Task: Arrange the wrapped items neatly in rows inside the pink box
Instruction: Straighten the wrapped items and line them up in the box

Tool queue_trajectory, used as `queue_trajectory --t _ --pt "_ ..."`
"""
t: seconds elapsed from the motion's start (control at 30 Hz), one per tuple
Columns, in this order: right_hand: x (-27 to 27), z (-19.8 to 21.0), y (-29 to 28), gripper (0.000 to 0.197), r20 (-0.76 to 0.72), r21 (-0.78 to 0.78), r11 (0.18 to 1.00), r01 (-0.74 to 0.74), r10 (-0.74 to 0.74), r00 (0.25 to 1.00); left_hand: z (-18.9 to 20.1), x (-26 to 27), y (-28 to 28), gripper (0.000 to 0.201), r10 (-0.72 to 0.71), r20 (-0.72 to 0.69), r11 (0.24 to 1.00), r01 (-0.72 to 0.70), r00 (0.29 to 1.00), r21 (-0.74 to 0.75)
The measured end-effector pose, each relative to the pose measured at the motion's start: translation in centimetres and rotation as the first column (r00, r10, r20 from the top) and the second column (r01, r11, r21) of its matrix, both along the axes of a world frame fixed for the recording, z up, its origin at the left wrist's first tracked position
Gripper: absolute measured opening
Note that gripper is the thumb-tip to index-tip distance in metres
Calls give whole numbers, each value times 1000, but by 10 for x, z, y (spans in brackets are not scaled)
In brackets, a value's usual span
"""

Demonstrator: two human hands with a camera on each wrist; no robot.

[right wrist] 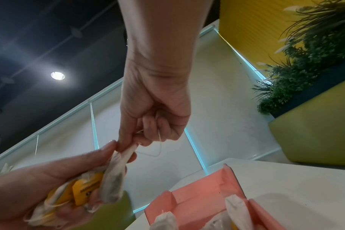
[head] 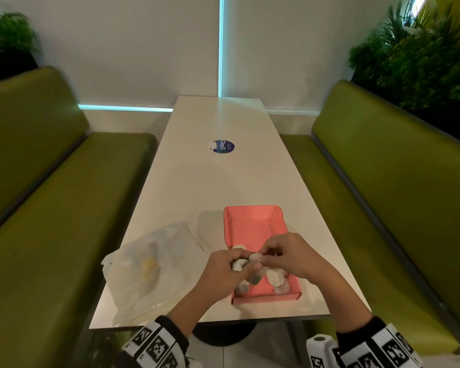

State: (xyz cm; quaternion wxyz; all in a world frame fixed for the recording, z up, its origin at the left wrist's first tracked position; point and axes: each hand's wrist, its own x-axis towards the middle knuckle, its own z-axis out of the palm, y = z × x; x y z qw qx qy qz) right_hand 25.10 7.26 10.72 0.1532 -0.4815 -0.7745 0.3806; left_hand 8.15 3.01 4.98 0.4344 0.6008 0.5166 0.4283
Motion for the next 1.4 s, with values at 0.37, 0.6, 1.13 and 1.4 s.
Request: queue_trajectory --t 0.37,0.6,1.13,1.4 --pt "11 -1 1 12 -136 -102 994 45 -59 989 -2 -8 3 22 95 118 995 -90 988 -44" --pt "11 -9 8 19 -266 -37 950 309 -308 913 -3 -6 2 18 111 137 993 -102 984 -66" --pt "21 -6 14 5 113 194 975 112 -136 984 -7 -10 2 14 176 -71 984 -178 982 -20" --pt "5 -3 -6 11 -119 -186 982 -42 20 993 -8 -4 3 20 347 -139 937 -350 927 3"
